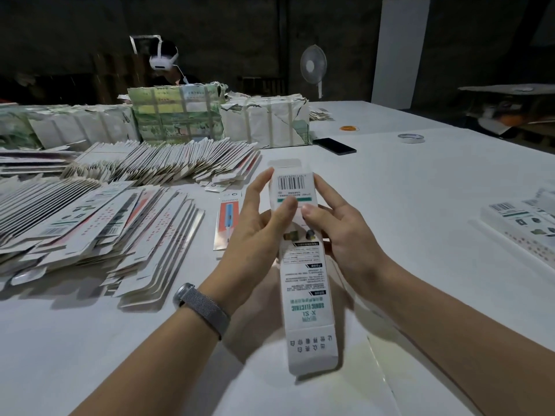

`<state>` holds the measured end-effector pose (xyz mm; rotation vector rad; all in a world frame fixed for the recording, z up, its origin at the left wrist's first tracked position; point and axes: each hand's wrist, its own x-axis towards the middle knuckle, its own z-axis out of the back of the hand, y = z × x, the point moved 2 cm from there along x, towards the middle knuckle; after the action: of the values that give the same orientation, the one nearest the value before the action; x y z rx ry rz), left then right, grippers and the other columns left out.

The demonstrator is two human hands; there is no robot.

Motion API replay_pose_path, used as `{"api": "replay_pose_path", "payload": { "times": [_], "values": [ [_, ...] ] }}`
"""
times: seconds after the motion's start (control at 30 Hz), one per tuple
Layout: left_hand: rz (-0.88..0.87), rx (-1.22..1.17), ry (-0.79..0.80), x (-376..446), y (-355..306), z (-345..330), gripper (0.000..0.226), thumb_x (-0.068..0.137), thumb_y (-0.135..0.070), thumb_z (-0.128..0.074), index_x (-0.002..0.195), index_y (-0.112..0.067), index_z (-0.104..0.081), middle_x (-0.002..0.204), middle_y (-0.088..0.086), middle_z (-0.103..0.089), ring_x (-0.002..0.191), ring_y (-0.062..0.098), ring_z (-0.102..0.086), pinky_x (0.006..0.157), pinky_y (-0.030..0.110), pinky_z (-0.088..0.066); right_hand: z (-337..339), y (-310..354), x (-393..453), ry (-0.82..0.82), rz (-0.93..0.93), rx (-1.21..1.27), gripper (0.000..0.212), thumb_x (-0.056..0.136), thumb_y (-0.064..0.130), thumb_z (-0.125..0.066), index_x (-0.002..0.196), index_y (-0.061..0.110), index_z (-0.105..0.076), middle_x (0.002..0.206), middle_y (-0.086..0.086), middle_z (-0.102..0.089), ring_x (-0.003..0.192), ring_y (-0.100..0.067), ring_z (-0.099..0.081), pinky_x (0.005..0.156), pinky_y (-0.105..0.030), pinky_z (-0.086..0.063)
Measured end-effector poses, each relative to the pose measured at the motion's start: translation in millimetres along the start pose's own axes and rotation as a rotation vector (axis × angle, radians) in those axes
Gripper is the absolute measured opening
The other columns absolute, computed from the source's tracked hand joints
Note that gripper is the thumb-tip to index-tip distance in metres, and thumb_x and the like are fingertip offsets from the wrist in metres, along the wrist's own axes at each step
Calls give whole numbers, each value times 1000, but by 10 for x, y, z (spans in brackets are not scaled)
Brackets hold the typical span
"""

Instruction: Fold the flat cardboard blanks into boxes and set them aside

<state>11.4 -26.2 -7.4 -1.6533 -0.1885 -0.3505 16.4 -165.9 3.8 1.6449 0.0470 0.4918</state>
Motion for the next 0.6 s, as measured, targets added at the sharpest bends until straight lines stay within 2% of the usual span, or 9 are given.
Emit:
{"api": "replay_pose_path", "payload": {
  "times": [0.13,0.27,0.43,0.53,0.6],
  "values": [
    [-35,-50,2,9,-28,17,54,92,-50,-54,138,-27,-42,102,2,-77,82,23,-75,63,35,-61,-30,-13,-22,2,9,-4,44,91,30,-54,131,49,-53,105,-31,-65,85,-41,-68,82,-71,-47],
    [-13,-51,8,0,-12,4,41,90,-44,-52,127,-27,-47,95,-2,-77,77,18,-74,60,29,-59,-2,-34,-19,6,12,-43,42,89,31,-54,128,45,-53,97,-27,-68,77,-29,-70,80,-65,-52],
    [-23,-24,19,-10,-24,-25,38,92,-43,-51,126,-26,-47,99,-1,-77,81,18,-75,63,29,-58,42,-34,10,-13,17,-66,39,84,29,-55,123,34,-52,90,-14,-74,71,-24,-72,74,-54,-58],
    [-31,14,46,-27,-25,-40,29,99,-46,-51,123,-31,-47,93,-4,-77,78,16,-75,62,27,-58,58,-26,19,-73,19,-68,33,82,30,-54,115,26,-54,85,-19,-72,69,-29,-66,72,-65,-51],
    [-51,56,48,-32,-31,-48,30,96,-47,-51,122,-32,-46,89,-14,-76,76,13,-75,60,24,-58,86,-10,32,-130,33,-71,31,81,31,-54,109,17,-58,81,-14,-72,71,-31,-62,71,-66,-48]
  ]
}}
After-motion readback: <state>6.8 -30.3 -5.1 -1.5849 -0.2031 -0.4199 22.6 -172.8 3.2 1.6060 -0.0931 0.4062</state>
